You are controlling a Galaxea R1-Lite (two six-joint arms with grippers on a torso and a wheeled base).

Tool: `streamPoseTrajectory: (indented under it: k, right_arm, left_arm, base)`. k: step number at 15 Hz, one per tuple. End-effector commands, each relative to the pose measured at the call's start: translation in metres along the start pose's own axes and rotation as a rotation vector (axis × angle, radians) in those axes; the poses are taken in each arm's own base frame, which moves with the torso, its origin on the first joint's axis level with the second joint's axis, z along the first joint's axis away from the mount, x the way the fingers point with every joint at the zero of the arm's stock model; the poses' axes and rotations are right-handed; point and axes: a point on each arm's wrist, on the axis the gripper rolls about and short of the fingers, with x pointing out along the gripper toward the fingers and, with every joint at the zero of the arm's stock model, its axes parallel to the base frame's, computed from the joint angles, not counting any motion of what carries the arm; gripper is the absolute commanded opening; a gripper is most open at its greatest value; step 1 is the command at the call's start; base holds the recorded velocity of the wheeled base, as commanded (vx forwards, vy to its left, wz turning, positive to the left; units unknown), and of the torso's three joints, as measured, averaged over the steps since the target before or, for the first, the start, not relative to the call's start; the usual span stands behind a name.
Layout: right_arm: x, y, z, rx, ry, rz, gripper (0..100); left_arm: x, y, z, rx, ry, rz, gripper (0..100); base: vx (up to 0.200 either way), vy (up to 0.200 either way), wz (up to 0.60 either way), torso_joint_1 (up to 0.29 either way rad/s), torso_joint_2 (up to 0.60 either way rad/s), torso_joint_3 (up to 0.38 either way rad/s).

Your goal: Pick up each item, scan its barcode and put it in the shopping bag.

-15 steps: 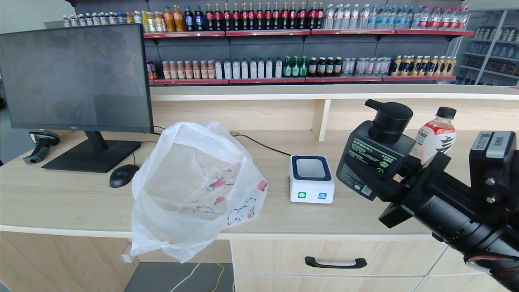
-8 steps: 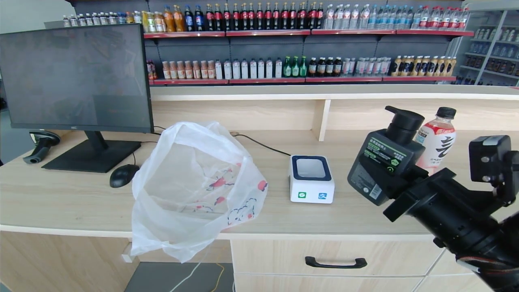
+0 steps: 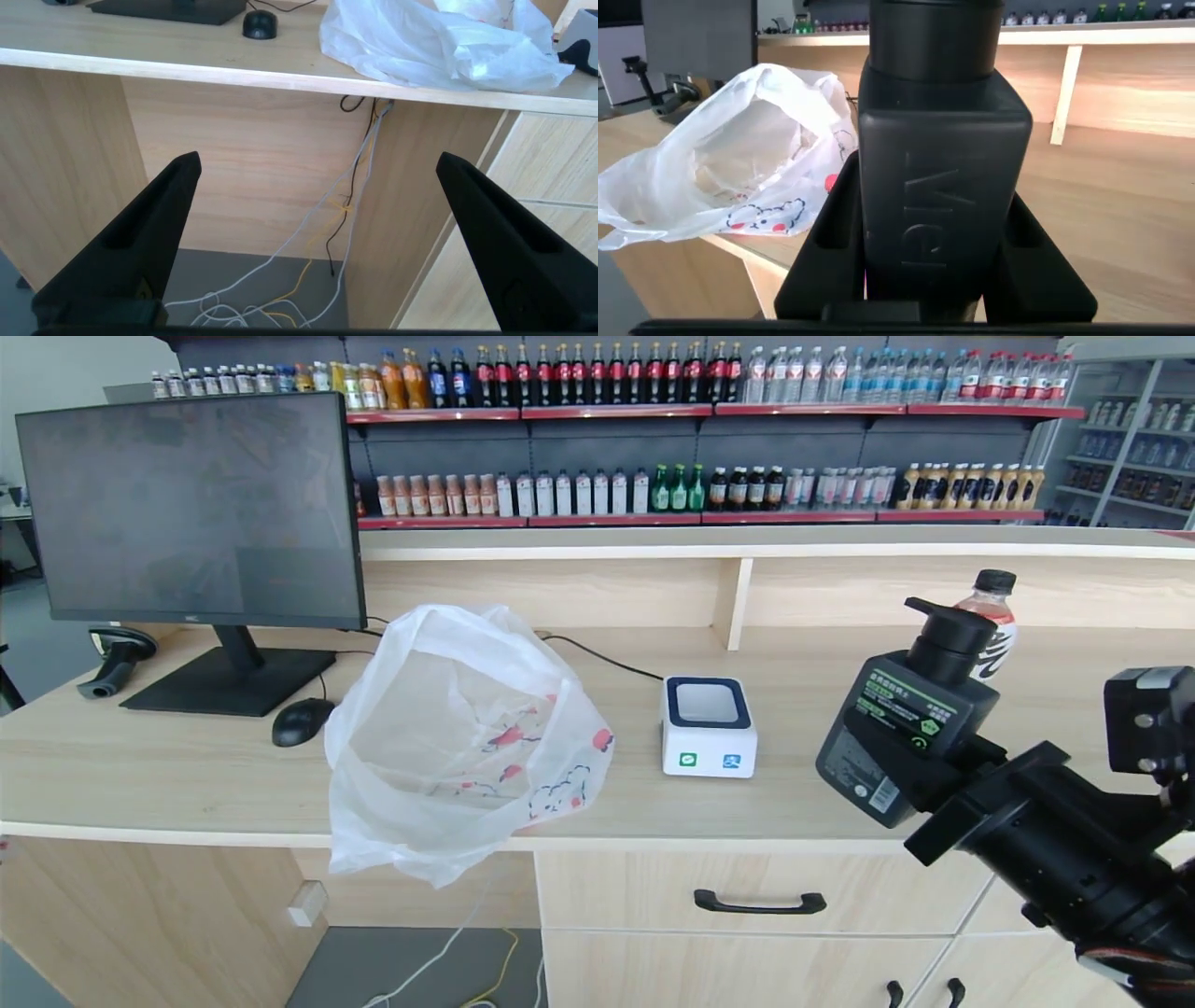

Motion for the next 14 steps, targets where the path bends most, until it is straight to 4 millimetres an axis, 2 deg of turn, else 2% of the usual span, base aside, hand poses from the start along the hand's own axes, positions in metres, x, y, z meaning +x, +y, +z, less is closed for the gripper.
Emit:
streamPoseTrajectory:
  k: [1, 7, 14]
  right_arm:
    - [0.000, 0.000, 0.000, 0.002, -0.003, 0.002, 0]
    - [-0.010, 0.000, 0.007, 0.006, -0.028, 0.004, 0]
    - [-0.007, 0.000, 0.009, 0.012, -0.038, 0.004, 0]
  left_arm:
    - [0.000, 0.000, 0.000, 0.000, -0.001, 0.000, 100]
    - [0.000, 0.000, 0.000, -0.004, -0.001, 0.002, 100]
    - [0.000, 0.000, 0.000, 0.000, -0.003, 0.000, 100]
  base:
    - [0.000, 0.200, 0.00, 0.012, 0.01, 0.002]
    - [0.000, 0.200, 0.00, 0.005, 0.00, 0.004]
    - [0.000, 0.200, 0.00, 0.000, 0.00, 0.002]
